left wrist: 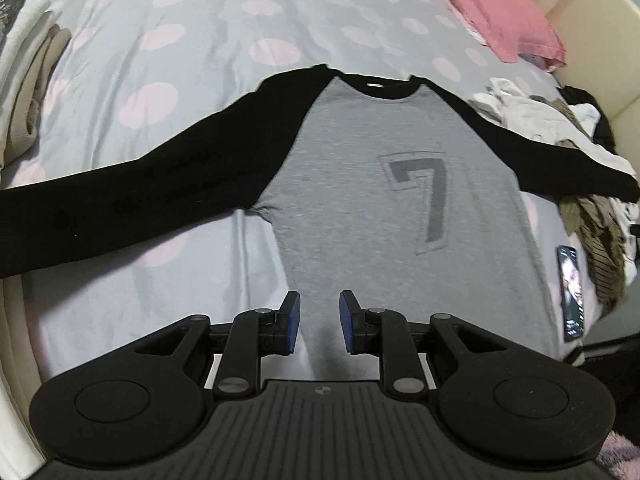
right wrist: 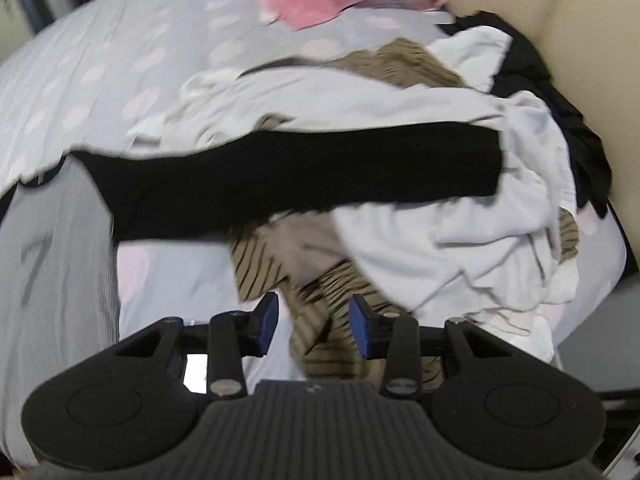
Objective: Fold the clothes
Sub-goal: 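Grasp the black sleeve near the clothes pile with the right gripper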
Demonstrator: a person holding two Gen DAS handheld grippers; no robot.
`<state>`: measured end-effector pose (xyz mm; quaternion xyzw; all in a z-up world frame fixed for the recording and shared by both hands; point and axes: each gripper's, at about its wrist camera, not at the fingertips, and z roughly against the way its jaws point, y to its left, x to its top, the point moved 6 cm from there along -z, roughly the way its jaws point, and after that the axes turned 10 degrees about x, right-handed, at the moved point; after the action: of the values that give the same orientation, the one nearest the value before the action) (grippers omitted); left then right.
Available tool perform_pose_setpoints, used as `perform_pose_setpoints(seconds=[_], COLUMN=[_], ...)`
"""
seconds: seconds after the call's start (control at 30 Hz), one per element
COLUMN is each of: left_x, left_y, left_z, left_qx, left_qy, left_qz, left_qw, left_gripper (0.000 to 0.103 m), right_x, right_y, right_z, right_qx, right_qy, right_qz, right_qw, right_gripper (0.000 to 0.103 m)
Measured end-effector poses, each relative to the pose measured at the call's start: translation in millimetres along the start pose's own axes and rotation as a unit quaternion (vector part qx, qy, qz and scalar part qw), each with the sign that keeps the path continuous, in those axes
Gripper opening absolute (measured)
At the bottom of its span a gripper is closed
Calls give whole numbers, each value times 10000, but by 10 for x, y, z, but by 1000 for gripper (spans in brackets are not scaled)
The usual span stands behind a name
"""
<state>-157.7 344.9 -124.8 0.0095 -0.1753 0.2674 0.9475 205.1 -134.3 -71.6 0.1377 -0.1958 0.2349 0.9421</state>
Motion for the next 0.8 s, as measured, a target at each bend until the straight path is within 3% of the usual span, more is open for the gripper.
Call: perform_pose_setpoints(seconds=[0.2,0.43,0.73,0.8], left_x=[162,231,200,199], left_y=[171,194,173,175], left_z=[7,-69,-239,-257], left_qx=[188,327,586,603], left_qy=[-202,-236,-84,-64], left_qz=[403,433,205,198], left_qw=[9988,9982,9980,9980], left_gripper=[19,19,19,19], right_x=[292,517,662,667], right_y=[-439,-1045,-1348,-1358], right_z=[209,226,-89,-140], right_qx=[34,-41,-166,-115], right_qy=[-638,-1193,-1300,-1293], right_qz=[-824,-1917,-2013,-2052], right_qw=[9946,9742,9707,9701], right_gripper=[48,51,51,44])
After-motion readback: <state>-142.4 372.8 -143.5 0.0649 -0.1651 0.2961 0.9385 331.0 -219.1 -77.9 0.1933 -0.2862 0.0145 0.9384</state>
